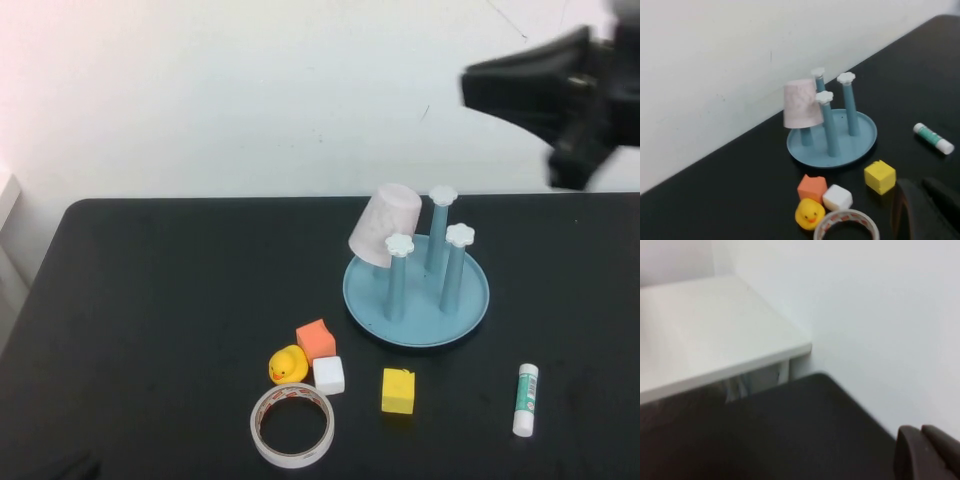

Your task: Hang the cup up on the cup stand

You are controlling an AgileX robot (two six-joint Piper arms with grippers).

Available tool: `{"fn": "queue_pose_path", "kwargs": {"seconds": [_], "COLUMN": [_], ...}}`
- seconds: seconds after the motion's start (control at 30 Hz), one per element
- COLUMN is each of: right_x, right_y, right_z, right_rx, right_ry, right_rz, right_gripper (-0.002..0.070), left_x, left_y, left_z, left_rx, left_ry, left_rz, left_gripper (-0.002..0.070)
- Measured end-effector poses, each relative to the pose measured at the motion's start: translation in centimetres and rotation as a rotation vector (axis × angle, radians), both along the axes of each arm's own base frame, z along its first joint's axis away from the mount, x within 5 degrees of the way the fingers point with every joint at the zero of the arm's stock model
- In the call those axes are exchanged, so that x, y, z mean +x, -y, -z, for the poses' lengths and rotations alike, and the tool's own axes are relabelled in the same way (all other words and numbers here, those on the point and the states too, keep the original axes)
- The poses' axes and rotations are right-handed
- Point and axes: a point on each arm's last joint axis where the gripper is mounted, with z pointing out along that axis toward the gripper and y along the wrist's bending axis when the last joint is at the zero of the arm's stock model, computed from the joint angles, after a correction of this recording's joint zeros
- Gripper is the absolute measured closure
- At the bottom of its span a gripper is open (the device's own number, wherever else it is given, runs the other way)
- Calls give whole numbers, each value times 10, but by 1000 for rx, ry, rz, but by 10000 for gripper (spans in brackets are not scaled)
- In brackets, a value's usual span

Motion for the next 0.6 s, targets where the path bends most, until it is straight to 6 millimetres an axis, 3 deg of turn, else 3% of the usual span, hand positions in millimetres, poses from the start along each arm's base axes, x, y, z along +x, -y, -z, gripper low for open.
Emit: {"fn": "queue_pose_path", "kwargs": {"seconds": [0.33, 0.6], "right_x": [-105, -175], "right_y": [34, 55], "right_z": [-1, 14], "right_rx": [49, 93], "right_ry": [165, 277], "right_rz": [40, 39], "right_gripper": [671, 671], "left_x": [-20, -21], "left_y": [-18, -18], "left_z": [18, 19], "left_rx": [-72, -73], "left_ry": [42, 37], "left_rz": [3, 4], "left_gripper": [676, 676]}}
